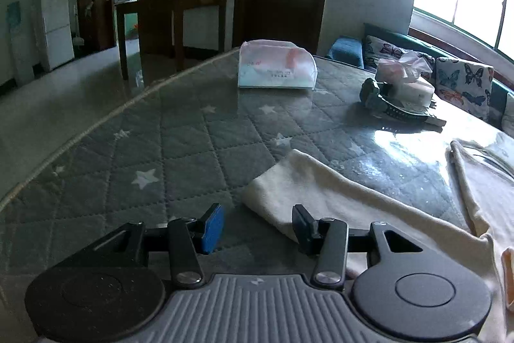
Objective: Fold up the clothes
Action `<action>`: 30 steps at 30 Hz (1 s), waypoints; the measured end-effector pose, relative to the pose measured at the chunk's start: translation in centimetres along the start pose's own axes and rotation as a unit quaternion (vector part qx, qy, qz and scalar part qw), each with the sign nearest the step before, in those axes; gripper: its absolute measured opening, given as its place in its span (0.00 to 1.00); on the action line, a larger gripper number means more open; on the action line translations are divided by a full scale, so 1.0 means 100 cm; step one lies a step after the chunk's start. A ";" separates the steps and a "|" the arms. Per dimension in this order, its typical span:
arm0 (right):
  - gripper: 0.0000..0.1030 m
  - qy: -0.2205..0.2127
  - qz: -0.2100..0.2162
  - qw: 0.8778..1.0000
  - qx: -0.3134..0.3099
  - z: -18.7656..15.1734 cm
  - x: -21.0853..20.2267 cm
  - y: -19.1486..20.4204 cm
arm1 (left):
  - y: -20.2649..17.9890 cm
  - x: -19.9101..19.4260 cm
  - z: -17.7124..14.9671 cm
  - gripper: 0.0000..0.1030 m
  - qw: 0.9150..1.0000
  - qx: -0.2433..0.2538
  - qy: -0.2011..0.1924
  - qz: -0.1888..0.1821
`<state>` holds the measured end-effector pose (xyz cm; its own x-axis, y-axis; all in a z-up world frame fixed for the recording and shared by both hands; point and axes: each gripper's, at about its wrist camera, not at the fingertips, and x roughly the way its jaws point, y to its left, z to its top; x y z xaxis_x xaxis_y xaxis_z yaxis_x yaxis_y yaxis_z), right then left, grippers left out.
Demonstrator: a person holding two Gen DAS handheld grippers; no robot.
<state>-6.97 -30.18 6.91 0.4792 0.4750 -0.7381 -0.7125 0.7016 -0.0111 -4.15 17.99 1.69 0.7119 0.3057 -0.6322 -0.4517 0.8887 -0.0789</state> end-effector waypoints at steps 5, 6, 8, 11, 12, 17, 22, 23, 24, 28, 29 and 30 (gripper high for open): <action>0.28 -0.002 -0.002 1.000 0.002 -0.001 -0.002 -0.001 | 0.001 0.003 0.002 0.15 1.000 -0.008 -0.007 -0.006; 0.28 -0.002 -0.003 1.000 0.003 -0.002 -0.002 -0.001 | 0.001 0.004 0.002 0.09 1.000 -0.010 -0.008 -0.009; 0.28 -0.004 -0.004 1.000 0.006 -0.003 -0.004 -0.002 | -0.001 0.000 0.004 0.05 1.000 -0.008 -0.016 -0.015; 0.28 -0.006 -0.006 1.000 0.011 -0.006 -0.007 -0.004 | -0.013 -0.018 0.008 0.05 0.998 0.001 -0.041 -0.037; 0.28 -0.008 -0.007 1.000 0.014 -0.007 -0.009 -0.005 | -0.020 -0.028 0.010 0.05 0.997 0.009 -0.051 -0.052; 0.28 -0.015 -0.012 0.999 0.027 -0.010 -0.013 -0.013 | -0.067 -0.077 0.021 0.05 0.984 0.060 -0.096 -0.139; 0.28 -0.025 -0.015 0.999 0.035 -0.014 -0.020 -0.018 | -0.124 -0.112 0.021 0.05 0.959 0.102 -0.106 -0.241; 0.28 -0.027 -0.016 0.999 0.037 -0.015 -0.021 -0.019 | -0.136 -0.117 0.020 0.05 0.954 0.110 -0.105 -0.260; 0.28 -0.028 -0.016 0.999 0.039 -0.016 -0.023 -0.020 | -0.148 -0.122 0.018 0.05 0.948 0.118 -0.105 -0.277; 0.28 -0.032 -0.024 0.998 0.051 -0.020 -0.028 -0.028 | -0.187 -0.129 0.004 0.05 0.927 0.152 -0.091 -0.329; 0.28 -0.033 -0.027 0.998 0.054 -0.022 -0.029 -0.030 | -0.196 -0.129 0.000 0.05 0.922 0.161 -0.083 -0.341; 0.28 -0.033 -0.029 0.997 0.056 -0.023 -0.031 -0.031 | -0.205 -0.129 -0.005 0.05 0.917 0.171 -0.075 -0.353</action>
<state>-7.39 -35.04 7.67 0.5529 0.4637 -0.6923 -0.6231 0.7817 0.0259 -4.38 -4.36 11.05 0.8397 -0.3659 -0.4012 0.3266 0.9306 -0.1652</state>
